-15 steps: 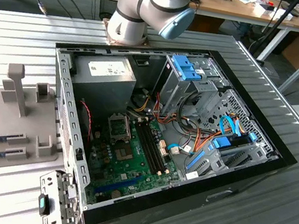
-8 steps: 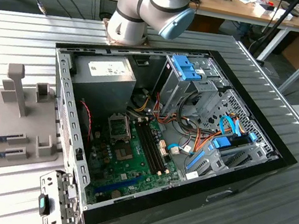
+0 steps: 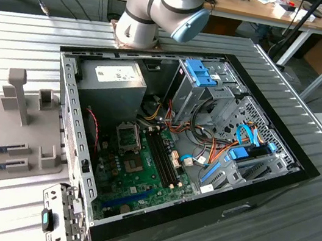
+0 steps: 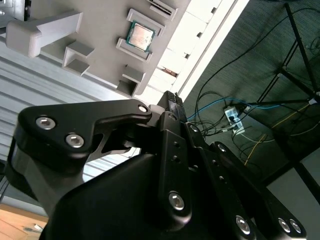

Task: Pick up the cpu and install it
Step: 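Reach for the cpu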

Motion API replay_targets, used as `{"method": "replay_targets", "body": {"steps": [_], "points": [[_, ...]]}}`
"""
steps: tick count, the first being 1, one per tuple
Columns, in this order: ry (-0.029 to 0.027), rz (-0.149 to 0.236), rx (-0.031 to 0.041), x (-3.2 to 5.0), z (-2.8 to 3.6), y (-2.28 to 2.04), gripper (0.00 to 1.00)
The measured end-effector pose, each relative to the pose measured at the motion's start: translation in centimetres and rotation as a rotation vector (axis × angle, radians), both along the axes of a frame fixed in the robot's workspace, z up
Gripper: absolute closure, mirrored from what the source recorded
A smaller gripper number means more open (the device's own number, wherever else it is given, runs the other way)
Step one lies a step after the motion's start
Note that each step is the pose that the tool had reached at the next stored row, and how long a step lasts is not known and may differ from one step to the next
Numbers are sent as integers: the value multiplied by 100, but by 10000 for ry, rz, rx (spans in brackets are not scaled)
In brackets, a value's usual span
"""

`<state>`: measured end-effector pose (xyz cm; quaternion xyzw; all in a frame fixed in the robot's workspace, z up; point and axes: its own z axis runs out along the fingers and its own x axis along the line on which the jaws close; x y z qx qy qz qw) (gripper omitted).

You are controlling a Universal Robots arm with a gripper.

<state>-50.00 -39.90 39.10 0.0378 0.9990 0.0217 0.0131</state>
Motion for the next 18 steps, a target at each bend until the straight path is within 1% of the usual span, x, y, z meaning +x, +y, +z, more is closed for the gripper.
{"method": "replay_targets", "body": {"steps": [18], "points": [[0, -1, 0, -47, -3, 0, 89]]}}
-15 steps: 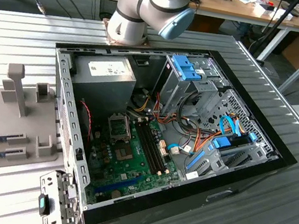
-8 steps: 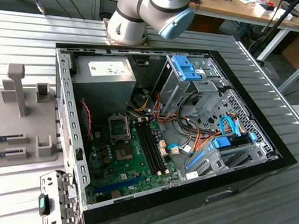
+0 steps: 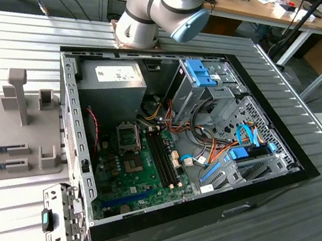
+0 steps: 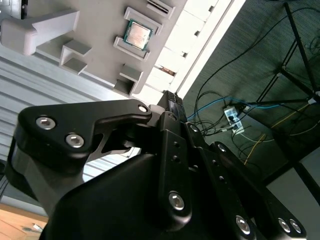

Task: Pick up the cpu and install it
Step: 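Reach for the cpu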

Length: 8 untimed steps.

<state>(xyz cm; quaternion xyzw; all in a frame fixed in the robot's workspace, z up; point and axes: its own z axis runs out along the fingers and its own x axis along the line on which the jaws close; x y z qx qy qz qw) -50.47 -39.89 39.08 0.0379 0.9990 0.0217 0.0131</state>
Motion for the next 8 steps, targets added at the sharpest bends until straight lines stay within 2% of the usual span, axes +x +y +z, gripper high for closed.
{"method": "replay_targets", "body": {"steps": [8], "points": [[1, 0, 0, -26, 0, 0, 89]]}}
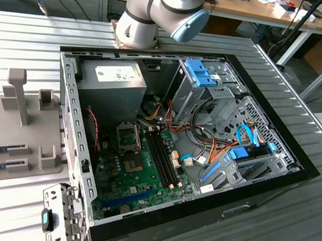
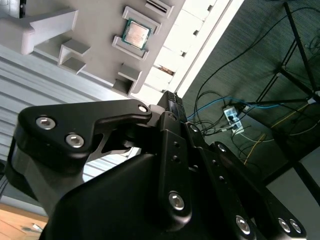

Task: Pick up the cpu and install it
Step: 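Reach for the cpu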

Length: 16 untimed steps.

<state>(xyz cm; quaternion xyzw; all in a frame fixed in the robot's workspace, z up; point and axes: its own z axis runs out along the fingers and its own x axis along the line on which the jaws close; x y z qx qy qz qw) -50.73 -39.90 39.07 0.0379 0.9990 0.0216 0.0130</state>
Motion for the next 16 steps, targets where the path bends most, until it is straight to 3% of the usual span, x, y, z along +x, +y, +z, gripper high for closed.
{"method": "replay_targets", "body": {"steps": [16], "points": [[-1, 0, 1, -72, -2, 0, 89]]}}
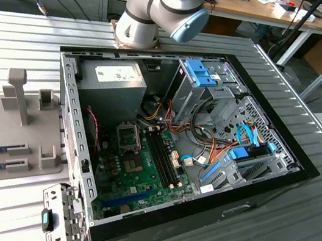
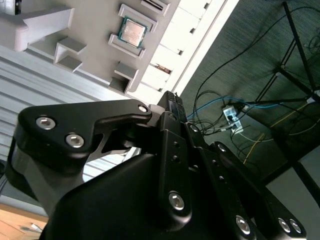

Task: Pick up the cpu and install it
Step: 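Reach for the cpu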

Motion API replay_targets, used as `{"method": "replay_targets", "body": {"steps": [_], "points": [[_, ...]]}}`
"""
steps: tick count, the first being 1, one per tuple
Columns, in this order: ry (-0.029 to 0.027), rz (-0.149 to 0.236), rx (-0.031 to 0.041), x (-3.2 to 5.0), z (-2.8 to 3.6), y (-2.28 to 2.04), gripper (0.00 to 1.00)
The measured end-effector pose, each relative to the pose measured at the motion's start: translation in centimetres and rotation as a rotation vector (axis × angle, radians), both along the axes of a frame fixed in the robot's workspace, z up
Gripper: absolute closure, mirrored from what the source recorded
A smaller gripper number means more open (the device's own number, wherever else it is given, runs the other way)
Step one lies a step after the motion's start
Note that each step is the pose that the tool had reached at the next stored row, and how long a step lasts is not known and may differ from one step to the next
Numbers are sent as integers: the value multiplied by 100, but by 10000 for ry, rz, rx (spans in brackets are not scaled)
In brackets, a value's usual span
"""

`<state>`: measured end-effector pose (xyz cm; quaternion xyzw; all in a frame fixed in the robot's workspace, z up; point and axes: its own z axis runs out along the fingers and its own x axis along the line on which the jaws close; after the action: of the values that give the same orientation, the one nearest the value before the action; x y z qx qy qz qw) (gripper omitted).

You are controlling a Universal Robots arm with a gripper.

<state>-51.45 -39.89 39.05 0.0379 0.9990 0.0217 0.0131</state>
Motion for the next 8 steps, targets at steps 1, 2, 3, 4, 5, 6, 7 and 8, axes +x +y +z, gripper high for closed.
{"method": "replay_targets", "body": {"steps": [1, 2, 3, 4, 5, 6, 7, 8], "points": [[0, 0, 0, -5, 0, 0, 89], [0, 0, 0, -14, 0, 0, 89], [0, 0, 0, -23, 0, 0, 89], [1, 0, 0, -32, 0, 0, 89], [0, 0, 0, -39, -1, 0, 89], [1, 0, 0, -43, 0, 0, 89], [1, 0, 0, -50, -1, 0, 89], [0, 0, 0, -54, -1, 0, 89]]}}
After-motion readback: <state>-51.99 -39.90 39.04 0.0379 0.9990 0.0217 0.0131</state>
